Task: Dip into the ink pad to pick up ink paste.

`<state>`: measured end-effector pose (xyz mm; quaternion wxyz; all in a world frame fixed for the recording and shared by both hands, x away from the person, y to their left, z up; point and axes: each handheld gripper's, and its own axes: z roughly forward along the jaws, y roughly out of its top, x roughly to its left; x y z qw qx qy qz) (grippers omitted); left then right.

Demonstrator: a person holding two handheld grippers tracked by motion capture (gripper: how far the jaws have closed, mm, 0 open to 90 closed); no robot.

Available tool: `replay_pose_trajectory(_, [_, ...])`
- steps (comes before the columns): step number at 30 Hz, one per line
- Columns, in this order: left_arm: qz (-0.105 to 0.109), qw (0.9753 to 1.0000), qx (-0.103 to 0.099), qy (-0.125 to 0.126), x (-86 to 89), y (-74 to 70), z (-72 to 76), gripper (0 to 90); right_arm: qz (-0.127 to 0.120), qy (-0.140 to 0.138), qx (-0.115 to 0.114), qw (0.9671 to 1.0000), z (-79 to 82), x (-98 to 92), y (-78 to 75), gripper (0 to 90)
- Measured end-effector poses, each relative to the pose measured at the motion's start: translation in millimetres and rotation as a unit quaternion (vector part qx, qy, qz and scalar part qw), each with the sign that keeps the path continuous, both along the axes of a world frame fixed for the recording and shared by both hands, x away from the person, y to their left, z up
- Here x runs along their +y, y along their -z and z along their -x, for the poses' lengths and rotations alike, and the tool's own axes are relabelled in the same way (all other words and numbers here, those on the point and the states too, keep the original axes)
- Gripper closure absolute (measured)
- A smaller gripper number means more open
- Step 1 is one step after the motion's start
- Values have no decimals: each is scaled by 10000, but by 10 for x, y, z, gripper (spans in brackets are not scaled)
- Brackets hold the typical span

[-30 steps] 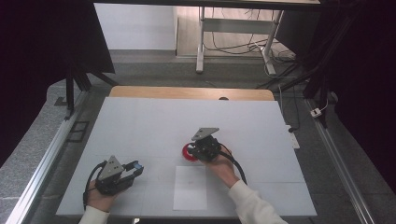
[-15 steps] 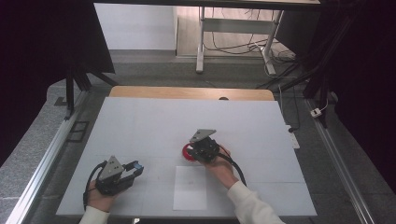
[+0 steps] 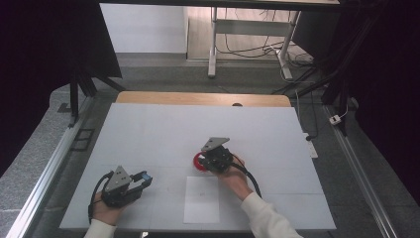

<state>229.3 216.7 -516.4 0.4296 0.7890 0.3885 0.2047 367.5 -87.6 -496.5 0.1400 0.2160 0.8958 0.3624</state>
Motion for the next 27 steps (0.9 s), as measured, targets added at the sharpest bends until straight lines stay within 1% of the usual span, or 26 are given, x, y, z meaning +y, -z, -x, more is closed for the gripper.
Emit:
replay_pose_trajectory(2, [2, 10000, -3, -3, 3, -2, 0, 648, -125, 51, 71, 9999, -8, -17, 2, 755])
replay_pose_trajectory(8, [15, 10000, -16, -32, 7, -4, 5, 648, -190, 42, 61, 9998, -4, -42, -35, 753])
replay_pose_trajectory(11, [16, 10000, -22, -28, 11, -4, 8, 648, -313, 23, 108, 9994, -4, -67, -58, 753])
replay_pose_trajectory(13, [13, 10000, -28, -28, 14, -5, 9, 647, -460, 56, 52, 9989, 4, -87, -90, 753])
replay_pose_trajectory(14, [13, 10000, -28, -30, 15, -5, 9, 647, -497, 55, 11, 9987, 6, -100, -108, 753])
replay_pose_trajectory(17, [3, 10000, -27, -41, 17, -3, 8, 647, -647, 61, 30, 9979, 14, -133, -143, 753])
replay_pose_trajectory(25, [0, 10000, -19, -48, 19, -1, 4, 647, -853, 24, -19, 9963, 27, -207, -200, 753])
replay_pose_trajectory(27, [0, 10000, -25, -52, 19, -2, 7, 647, -933, 30, 4, 9956, 37, -230, -218, 753])
